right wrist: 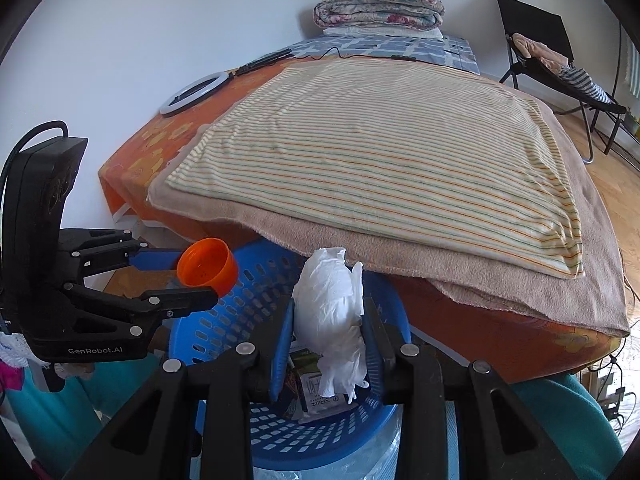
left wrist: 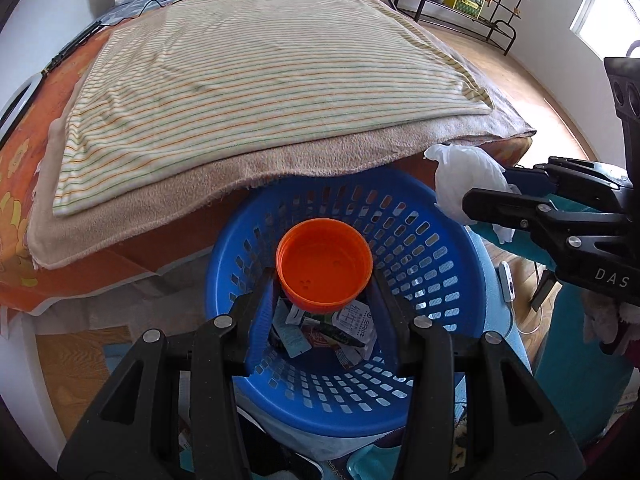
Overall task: Collect trash
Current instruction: 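Carry the orange cup and white tissue to the blue basket and release both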
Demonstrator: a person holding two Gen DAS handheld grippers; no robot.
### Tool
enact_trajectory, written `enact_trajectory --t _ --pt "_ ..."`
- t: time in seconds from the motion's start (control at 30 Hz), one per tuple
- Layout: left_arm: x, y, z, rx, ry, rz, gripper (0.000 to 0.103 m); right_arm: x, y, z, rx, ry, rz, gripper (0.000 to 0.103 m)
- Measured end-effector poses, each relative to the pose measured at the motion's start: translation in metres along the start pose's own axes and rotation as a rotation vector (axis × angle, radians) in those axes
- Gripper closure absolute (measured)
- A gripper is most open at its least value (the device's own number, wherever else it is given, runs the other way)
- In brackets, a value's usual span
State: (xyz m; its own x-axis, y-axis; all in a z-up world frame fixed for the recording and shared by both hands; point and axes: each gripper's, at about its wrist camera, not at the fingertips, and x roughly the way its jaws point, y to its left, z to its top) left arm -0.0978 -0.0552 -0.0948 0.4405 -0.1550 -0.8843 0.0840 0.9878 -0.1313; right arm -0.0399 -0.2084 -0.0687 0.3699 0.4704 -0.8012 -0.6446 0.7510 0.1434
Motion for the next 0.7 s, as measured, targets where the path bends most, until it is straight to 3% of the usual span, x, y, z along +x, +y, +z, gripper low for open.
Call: enact_trajectory --t 0.47,0.7 --pt "0.014 -0.007 -0.008 0.007 0.056 -0.002 0.057 0.017 0.006 -0.014 0.0 0.041 -0.002 0.068" --pt "0.016 -0.005 -0.009 0.011 0.066 0.016 0.057 0.022 0.007 -0.016 0.0 0.055 -0.007 0.064"
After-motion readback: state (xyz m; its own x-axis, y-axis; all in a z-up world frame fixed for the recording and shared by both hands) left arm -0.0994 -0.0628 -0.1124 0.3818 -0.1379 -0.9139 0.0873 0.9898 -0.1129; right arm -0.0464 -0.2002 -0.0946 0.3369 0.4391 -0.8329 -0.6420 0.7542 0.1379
